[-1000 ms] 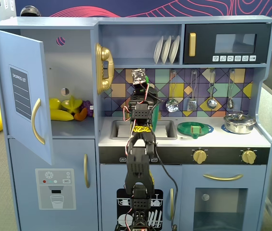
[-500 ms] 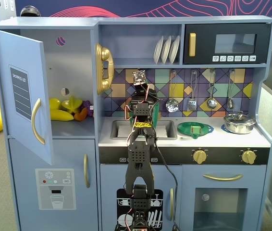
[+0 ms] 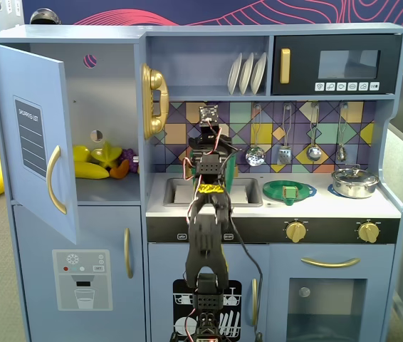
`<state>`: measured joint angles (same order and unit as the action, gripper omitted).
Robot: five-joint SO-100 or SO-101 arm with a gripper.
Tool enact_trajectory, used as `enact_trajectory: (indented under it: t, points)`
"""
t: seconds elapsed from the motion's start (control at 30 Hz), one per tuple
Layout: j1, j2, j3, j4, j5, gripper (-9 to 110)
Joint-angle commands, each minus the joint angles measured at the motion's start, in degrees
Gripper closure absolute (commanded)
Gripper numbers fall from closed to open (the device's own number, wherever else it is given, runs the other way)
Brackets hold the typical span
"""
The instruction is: Pick up the green pineapple from the left cabinet and place it in the green recipient
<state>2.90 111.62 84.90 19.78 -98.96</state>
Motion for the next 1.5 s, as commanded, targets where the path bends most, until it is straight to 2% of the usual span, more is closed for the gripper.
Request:
enact_trajectory:
  t: [0.0, 0.27, 0.47, 0.8, 0.87, 0.97, 1.1, 1.47]
  points:
    - [0.1, 18.5, 8.5, 6.9, -2.7, 67]
    - [4.4, 41.4, 27.0, 26.6, -4.7, 67]
    - [6.2, 50.4, 39.0, 40.7, -3.5, 70]
    - [6.2, 62.3, 65.1, 45.9, 6.3, 78]
    - [6.5, 63.3, 69.9, 45.7, 6.5, 82]
    - [6.1, 64.5, 75.3, 45.8, 8.5, 94]
    - [4.1, 65.7, 79.1, 49.0, 11.3, 100]
    - [3.3, 70.1, 86.7, 59.2, 12.0, 101]
